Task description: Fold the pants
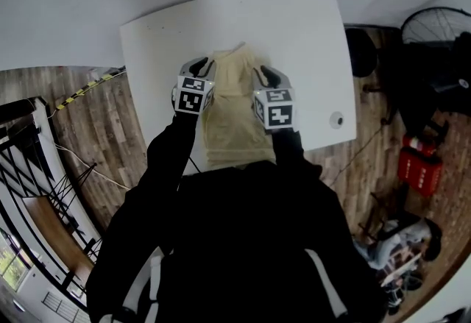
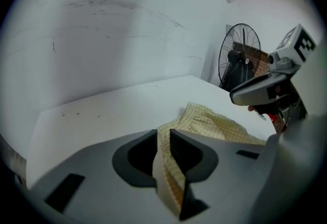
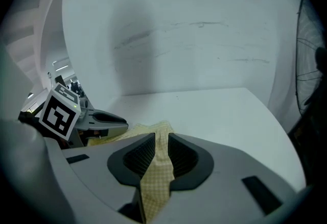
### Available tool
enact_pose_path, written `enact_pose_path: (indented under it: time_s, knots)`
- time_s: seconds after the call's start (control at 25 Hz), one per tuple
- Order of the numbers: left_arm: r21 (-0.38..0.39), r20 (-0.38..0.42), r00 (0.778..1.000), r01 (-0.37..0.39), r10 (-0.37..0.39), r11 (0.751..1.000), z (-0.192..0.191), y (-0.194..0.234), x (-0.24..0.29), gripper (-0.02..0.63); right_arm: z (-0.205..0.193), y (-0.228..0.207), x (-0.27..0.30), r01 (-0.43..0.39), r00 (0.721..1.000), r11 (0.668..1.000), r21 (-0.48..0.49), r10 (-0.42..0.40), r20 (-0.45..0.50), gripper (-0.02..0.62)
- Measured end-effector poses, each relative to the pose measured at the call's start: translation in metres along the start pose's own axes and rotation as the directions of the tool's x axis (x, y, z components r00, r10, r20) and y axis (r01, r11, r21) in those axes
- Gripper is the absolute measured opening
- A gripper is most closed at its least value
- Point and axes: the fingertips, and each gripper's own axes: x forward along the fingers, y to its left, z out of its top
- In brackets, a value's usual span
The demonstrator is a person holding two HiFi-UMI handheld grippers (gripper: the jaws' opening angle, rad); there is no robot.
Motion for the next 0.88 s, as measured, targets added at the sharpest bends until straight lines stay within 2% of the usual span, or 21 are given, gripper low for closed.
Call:
enact_pose_path:
  time_s: [0.2,0.4,0.64,0.88]
  knots:
    - [-0.038,-0.023,1.0,0.0,0.0,0.999,-0.006,0.004,0.013,0.065,-0.001,-0.013,0.029,-0.005,0.999,1.0,-0.017,0.004,-0.046,0.061]
    - [-0.066,-0.025,0.999,0.043,-0.045,0.997,-0.004,-0.002,0.02,0.067,-0.007,-0.022,0.054,-0.022,0.995,1.0,-0.01,0.021,-0.102,0.061]
    - [0.022,-0.073,0.997,0.04,-0.039,0.999,-0.008,-0.011,0.023,0.067,-0.025,-0.018,0.07,-0.049,0.975,0.999,-0.017,0.044,-0.218,0.061]
    - [0.006,-0.096,0.995,0.034,-0.034,0.999,-0.009,-0.012,0.024,0.055,-0.022,-0.013,0.071,-0.057,0.97,0.996,-0.072,0.038,-0.241,0.061]
